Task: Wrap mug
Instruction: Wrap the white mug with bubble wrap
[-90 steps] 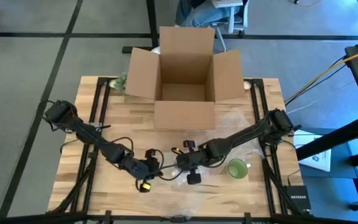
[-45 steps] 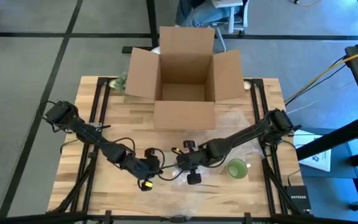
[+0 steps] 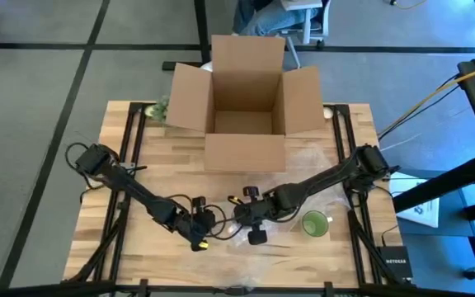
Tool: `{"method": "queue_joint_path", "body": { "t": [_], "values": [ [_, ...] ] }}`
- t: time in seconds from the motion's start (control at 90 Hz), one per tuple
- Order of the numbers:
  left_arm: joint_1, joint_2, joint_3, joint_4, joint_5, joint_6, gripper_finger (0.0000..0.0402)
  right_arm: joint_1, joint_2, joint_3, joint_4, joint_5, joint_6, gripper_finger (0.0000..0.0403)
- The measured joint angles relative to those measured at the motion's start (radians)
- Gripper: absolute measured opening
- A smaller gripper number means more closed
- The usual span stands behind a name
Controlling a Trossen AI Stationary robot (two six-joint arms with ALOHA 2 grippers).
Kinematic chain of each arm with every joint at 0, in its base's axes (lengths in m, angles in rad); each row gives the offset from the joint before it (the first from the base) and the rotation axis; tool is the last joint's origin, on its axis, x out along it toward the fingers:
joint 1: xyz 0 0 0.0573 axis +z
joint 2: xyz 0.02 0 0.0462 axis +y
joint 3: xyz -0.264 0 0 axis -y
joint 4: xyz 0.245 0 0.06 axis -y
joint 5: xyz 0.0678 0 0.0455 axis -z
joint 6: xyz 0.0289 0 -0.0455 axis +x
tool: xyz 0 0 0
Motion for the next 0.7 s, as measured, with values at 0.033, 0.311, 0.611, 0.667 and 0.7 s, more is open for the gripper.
{"method": "queue_joint_path", "body": {
  "t": [0.033,0.311,0.611,0.667,0.7],
  "values": [
    [0.003,0.002,0.000,0.011,-0.001,0.000,0.0000,0.000,0.000,0.000,0.000,0.000,0.000,0.0003],
    [0.005,-0.035,0.030,0.052,-0.016,0.085,0.0000,0.000,0.000,0.000,0.001,0.001,0.000,0.0003],
    [-0.006,-0.140,0.043,0.036,-0.019,0.184,0.0000,0.000,0.000,0.000,0.000,0.003,0.000,0.0003],
    [-0.011,-0.163,0.043,0.039,-0.019,0.196,0.0000,0.000,0.000,0.000,0.000,0.004,0.000,0.0003],
    [-0.012,-0.173,0.043,0.045,-0.019,0.207,0.0000,0.000,0.000,0.000,0.000,0.004,0.000,0.0003]
  ]
}}
